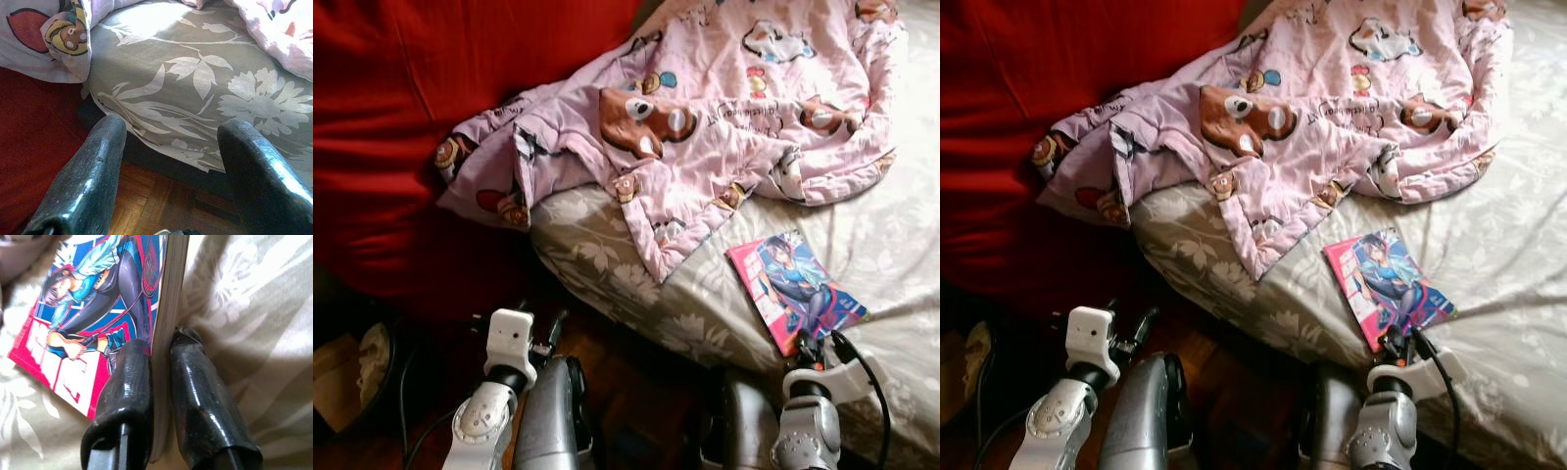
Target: Clean up the room
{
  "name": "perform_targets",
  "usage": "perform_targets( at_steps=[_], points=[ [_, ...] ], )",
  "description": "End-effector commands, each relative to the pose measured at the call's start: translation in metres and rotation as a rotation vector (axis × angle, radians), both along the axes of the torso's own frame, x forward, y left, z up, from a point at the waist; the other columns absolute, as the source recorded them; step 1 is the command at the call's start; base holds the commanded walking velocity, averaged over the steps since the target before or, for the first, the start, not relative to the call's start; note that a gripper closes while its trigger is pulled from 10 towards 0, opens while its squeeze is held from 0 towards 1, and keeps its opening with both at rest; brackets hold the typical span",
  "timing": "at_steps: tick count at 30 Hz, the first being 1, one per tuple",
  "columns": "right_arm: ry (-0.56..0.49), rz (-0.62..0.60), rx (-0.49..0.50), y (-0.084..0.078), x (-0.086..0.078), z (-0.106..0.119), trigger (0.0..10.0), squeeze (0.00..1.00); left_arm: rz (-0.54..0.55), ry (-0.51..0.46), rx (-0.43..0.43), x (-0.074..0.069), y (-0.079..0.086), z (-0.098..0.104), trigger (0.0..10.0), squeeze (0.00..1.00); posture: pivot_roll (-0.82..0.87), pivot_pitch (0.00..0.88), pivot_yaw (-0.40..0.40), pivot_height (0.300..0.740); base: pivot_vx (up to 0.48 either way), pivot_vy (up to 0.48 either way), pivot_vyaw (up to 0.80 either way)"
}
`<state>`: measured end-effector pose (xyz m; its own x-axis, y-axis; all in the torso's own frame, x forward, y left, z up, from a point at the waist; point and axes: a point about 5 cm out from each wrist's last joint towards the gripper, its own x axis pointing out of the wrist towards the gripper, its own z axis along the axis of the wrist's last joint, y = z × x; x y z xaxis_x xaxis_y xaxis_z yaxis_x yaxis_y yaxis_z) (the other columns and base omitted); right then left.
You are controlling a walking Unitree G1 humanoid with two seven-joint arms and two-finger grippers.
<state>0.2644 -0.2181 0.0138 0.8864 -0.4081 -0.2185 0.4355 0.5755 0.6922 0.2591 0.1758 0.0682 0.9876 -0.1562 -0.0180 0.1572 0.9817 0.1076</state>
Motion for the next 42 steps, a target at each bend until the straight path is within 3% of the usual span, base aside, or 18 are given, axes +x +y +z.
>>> perform_targets(
  at_steps=[1, 4, 6, 7, 12, 13, 14, 15, 16, 17, 22, 42],
  points=[
    [0.020, -0.104, 0.026, -0.016, -0.014, -0.004, 0.0, 0.00, 0.005, 0.019, 0.008, -0.004, 0.001, -0.006, 10.0, 0.00, 0.12, 0.257, 0.007, 0.560, 0.000, 0.000, 0.00],
    [0.028, -0.099, 0.001, -0.019, -0.018, -0.004, 0.0, 0.00, 0.003, 0.018, 0.007, -0.003, 0.000, -0.006, 10.0, 0.00, 0.13, 0.255, 0.003, 0.560, 0.000, 0.000, 0.00],
    [0.033, -0.061, -0.092, -0.017, -0.021, 0.001, 0.0, 0.00, 0.005, 0.015, 0.007, -0.003, 0.000, -0.005, 10.0, 0.00, 0.13, 0.256, 0.002, 0.560, 0.000, 0.000, 0.00],
    [0.033, -0.061, -0.092, -0.017, -0.021, 0.001, 0.0, 0.00, 0.005, 0.015, 0.007, -0.003, 0.000, -0.005, 10.0, 0.00, 0.13, 0.256, 0.002, 0.560, 0.000, 0.000, 0.00],
    [0.032, -0.077, -0.008, -0.014, -0.023, 0.003, 0.0, 0.00, 0.014, 0.016, 0.011, -0.004, 0.003, -0.006, 10.0, 0.00, 0.11, 0.253, -0.001, 0.560, 0.000, 0.000, 0.00],
    [0.043, -0.045, 0.050, -0.010, -0.022, -0.002, 0.0, 0.00, 0.013, 0.017, 0.010, -0.004, 0.002, -0.006, 10.0, 0.00, 0.12, 0.252, -0.001, 0.560, 0.000, 0.000, 0.00],
    [0.058, -0.034, 0.065, -0.008, -0.022, -0.006, 0.6, 0.00, 0.011, 0.016, 0.010, -0.003, 0.001, -0.006, 10.0, 0.00, 0.12, 0.252, -0.001, 0.560, 0.000, 0.000, 0.00],
    [0.070, -0.024, 0.079, -0.006, -0.022, -0.010, 4.0, 0.00, 0.010, 0.016, 0.009, -0.003, 0.000, -0.006, 10.0, 0.00, 0.12, 0.252, -0.001, 0.560, 0.000, 0.000, 0.00],
    [0.093, -0.014, 0.104, -0.003, -0.023, -0.016, 5.9, 0.00, 0.009, 0.012, 0.007, -0.003, -0.001, -0.005, 10.0, 0.00, 0.12, 0.252, -0.002, 0.560, 0.000, 0.000, 0.00],
    [0.123, -0.006, 0.122, -0.001, -0.024, -0.021, 10.0, 0.00, 0.009, 0.012, 0.007, -0.003, -0.001, -0.005, 10.0, 0.00, 0.12, 0.253, -0.003, 0.560, 0.000, 0.000, 0.00],
    [0.228, -0.025, 0.171, -0.001, -0.033, -0.039, 10.0, 0.00, 0.006, 0.012, 0.021, -0.004, -0.001, -0.006, 10.0, 0.00, 0.13, 0.251, -0.002, 0.560, 0.000, 0.000, 0.00],
    [0.233, -0.032, 0.195, -0.001, -0.033, -0.041, 10.0, 0.00, 0.005, 0.009, 0.023, -0.005, 0.000, -0.006, 10.0, 0.00, 0.13, 0.250, 0.000, 0.560, 0.000, 0.000, 0.00]
  ],
)
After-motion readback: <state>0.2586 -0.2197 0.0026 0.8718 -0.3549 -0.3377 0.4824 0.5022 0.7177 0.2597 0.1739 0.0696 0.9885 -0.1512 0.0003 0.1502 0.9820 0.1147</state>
